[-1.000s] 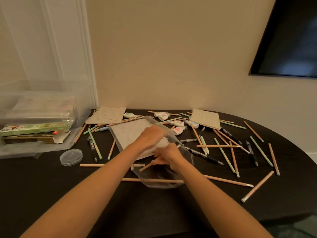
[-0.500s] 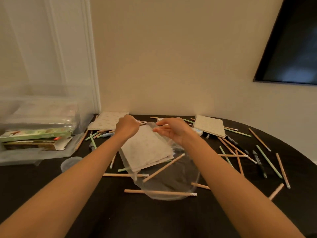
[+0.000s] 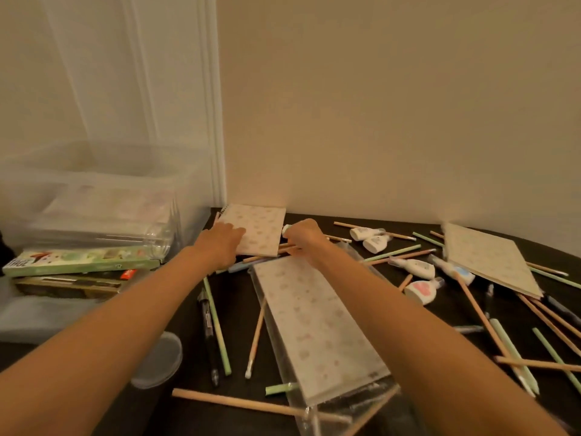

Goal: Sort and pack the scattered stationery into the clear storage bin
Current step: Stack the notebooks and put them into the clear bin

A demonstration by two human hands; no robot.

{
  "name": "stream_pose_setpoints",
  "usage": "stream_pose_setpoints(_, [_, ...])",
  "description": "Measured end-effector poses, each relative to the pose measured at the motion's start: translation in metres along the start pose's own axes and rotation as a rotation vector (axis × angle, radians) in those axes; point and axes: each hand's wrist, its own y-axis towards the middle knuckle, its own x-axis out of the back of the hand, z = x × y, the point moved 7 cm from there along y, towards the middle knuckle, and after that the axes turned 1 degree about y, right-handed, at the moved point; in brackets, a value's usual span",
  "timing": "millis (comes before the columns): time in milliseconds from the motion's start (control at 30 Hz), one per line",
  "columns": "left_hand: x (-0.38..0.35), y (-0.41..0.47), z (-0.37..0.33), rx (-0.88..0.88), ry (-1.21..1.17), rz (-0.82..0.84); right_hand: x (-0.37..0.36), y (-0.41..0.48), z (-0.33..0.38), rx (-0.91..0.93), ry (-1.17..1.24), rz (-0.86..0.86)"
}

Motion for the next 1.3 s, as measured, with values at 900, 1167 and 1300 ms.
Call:
stream_pose_setpoints(900, [0.067,-0.09,-0.075,-0.214,-0.159,-0.801,0.064,-0.091,0.016,0.173,0.632,0.001])
stream_pose_setpoints(1167, [0.079,-0.161,-0.103,-0.231,-0.481,-0.94,0.146,-0.174,-0.042,0.104,1.219,-0.105])
stream_pose_setpoints(1300, [0.046,-0.171,-0.129,0.176,-1.595,-0.228,0.158,-0.214,-0.054,0.165,1.357,-0.188])
